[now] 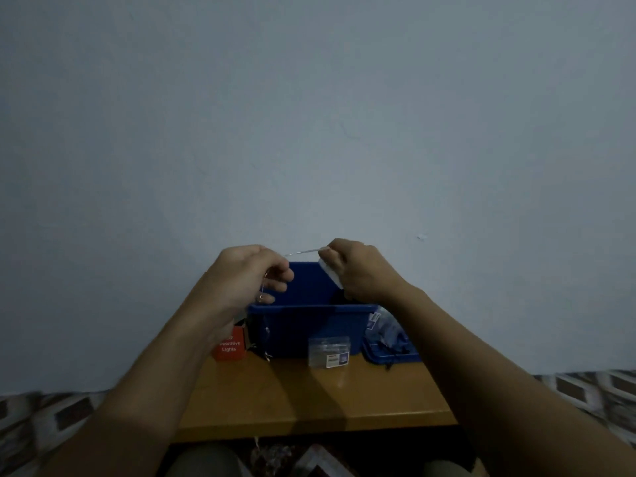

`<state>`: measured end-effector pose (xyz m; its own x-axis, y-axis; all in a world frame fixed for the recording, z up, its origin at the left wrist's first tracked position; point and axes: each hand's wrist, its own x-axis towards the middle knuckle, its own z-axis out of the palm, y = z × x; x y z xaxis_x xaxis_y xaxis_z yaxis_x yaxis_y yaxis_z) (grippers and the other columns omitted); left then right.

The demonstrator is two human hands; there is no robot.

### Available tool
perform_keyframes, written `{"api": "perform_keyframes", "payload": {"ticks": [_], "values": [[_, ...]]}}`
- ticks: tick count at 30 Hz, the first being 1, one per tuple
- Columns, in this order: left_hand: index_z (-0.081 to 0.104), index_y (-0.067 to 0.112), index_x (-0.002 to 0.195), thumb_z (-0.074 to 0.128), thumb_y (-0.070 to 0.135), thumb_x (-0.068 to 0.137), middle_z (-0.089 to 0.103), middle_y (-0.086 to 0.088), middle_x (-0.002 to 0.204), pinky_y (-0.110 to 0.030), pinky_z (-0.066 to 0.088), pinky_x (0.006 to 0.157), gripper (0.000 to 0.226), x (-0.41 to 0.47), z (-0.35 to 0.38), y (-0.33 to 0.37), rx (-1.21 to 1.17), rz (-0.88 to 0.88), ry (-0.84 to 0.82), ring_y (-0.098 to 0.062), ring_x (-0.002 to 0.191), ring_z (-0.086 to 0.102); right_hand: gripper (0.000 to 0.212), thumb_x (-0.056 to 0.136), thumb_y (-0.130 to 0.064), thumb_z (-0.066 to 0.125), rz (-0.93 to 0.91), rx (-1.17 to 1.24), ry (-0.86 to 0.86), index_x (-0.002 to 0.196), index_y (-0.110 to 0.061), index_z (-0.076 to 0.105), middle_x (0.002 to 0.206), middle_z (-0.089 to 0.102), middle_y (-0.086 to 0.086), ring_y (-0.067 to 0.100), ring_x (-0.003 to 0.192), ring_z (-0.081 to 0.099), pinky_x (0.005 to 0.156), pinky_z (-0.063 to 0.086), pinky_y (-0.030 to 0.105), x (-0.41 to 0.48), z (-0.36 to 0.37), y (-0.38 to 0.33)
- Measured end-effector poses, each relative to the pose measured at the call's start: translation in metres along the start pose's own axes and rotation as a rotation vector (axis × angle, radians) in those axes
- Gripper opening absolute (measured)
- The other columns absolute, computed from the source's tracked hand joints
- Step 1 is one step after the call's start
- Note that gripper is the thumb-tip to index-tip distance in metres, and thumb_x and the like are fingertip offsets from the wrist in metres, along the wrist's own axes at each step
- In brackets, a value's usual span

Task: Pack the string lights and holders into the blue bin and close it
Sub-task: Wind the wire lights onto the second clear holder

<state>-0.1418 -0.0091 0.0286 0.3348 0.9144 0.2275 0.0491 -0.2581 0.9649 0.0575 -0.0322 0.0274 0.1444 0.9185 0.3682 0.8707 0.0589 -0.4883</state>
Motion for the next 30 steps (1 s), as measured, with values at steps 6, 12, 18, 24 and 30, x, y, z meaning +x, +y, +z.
{"api": "perform_keyframes", "payload": {"ticks": [6, 12, 18, 24, 30], "values": [[0.07, 0.004, 0.095, 0.059, 0.031, 0.096, 0.075, -0.015, 0.086, -0.041, 0.051, 0.076, 0.029, -0.022, 0.019, 0.008, -0.081, -0.137, -0.236, -0.027, 0.076, 0.067, 0.022, 0.103, -0.03, 0.051, 0.018, 0.195, 0.035, 0.103, -0.012, 0.063, 0.081, 0.072, 0.009, 0.019, 0.069, 0.073, 0.066, 0.063, 0.039, -0.036, -0.026, -0.003], [0.073, 0.007, 0.094, 0.064, 0.022, 0.094, 0.059, -0.004, 0.069, -0.031, 0.051, 0.063, 0.018, -0.033, 0.04, 0.009, -0.178, -0.115, -0.456, -0.014, 0.06, 0.054, 0.008, 0.096, -0.027, 0.062, -0.09, 0.051, 0.075, 0.097, -0.02, 0.063, 0.121, 0.068, 0.002, 0.012, 0.097, 0.065, 0.078, 0.051, 0.027, -0.061, -0.033, 0.0], [0.071, 0.002, 0.107, 0.066, 0.03, 0.092, 0.035, 0.003, 0.058, -0.021, 0.018, 0.04, 0.032, -0.031, 0.044, 0.007, -0.277, -0.22, -0.473, -0.008, 0.045, 0.024, 0.018, 0.091, -0.019, 0.067, -0.105, -0.012, 0.121, 0.095, -0.036, 0.06, 0.113, 0.068, -0.006, 0.005, 0.099, 0.065, 0.068, 0.05, 0.027, -0.079, -0.04, 0.015], [0.075, 0.009, 0.091, 0.06, 0.026, 0.094, 0.03, 0.002, 0.053, -0.027, 0.014, 0.044, 0.023, -0.035, 0.052, 0.003, -0.286, -0.053, -0.487, -0.01, 0.043, 0.021, 0.015, 0.098, -0.021, 0.06, -0.067, 0.142, 0.101, 0.104, -0.034, 0.064, 0.076, 0.071, -0.005, 0.006, 0.069, 0.069, 0.063, 0.06, 0.038, -0.098, -0.041, 0.022], [0.069, 0.01, 0.091, 0.057, 0.03, 0.098, 0.046, 0.002, 0.06, -0.025, 0.028, 0.047, 0.025, -0.039, 0.068, -0.007, -0.071, -0.006, -0.327, -0.011, 0.048, 0.035, 0.022, 0.099, -0.013, 0.059, -0.016, 0.533, 0.241, 0.117, -0.024, 0.062, 0.078, 0.075, 0.007, 0.014, 0.071, 0.073, 0.071, 0.061, 0.045, -0.125, -0.032, 0.021]]}}
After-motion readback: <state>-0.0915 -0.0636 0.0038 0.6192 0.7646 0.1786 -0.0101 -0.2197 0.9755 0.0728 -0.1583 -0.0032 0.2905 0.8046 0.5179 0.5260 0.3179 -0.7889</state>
